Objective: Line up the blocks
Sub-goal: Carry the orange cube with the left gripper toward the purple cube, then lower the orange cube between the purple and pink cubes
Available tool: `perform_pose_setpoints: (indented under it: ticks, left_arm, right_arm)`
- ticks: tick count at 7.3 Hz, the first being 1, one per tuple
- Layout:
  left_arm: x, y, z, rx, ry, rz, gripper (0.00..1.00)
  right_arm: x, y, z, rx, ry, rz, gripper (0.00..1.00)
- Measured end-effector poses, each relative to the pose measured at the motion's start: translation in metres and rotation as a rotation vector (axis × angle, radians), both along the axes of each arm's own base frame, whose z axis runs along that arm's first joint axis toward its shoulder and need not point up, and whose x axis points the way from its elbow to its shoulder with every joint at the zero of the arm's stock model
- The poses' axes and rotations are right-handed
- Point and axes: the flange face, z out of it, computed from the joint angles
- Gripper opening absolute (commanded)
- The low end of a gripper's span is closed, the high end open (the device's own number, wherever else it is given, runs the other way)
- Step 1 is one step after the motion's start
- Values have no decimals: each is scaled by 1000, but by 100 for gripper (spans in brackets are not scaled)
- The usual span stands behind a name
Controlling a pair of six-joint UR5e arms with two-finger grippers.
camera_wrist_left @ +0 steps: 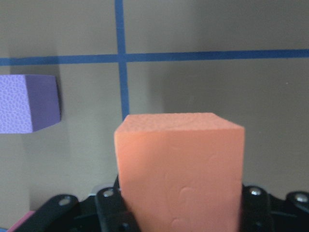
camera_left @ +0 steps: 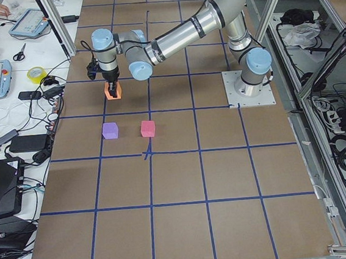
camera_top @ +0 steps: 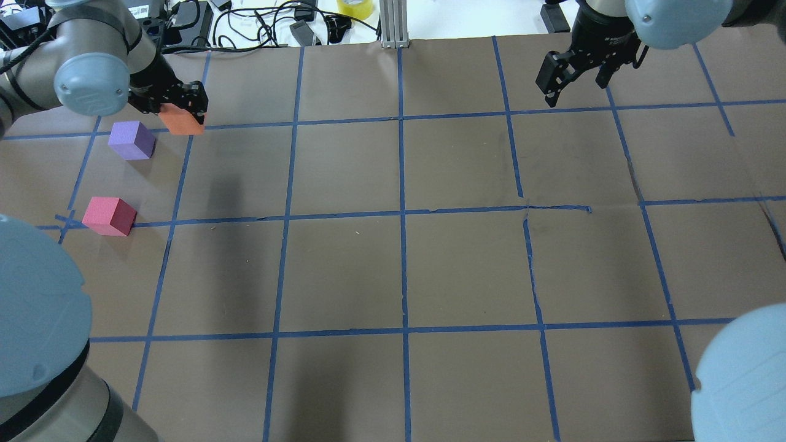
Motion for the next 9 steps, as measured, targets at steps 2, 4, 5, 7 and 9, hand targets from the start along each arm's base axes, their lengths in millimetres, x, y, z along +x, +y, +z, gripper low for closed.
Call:
perform_pose_setpoints:
  ticks: [2, 4, 5, 7, 9]
  left_arm:
    - [58, 9, -7, 13, -3, -8, 0]
    - [98, 27, -20, 29, 4, -13, 0]
    - [111, 36, -31, 28, 4, -28, 0]
    - [127, 44, -51, 7, 21, -30, 0]
    - [130, 43, -64, -3, 35, -29, 0]
  right_arm:
    - [0, 0, 0, 0, 0, 0, 100]
    - [0, 0, -1, 3, 0, 0, 100]
    - [-1, 1, -1, 4, 1, 0, 100]
    - [-4, 0, -2, 6, 0, -4, 100]
    - [-7, 0, -2, 9, -1, -10, 100]
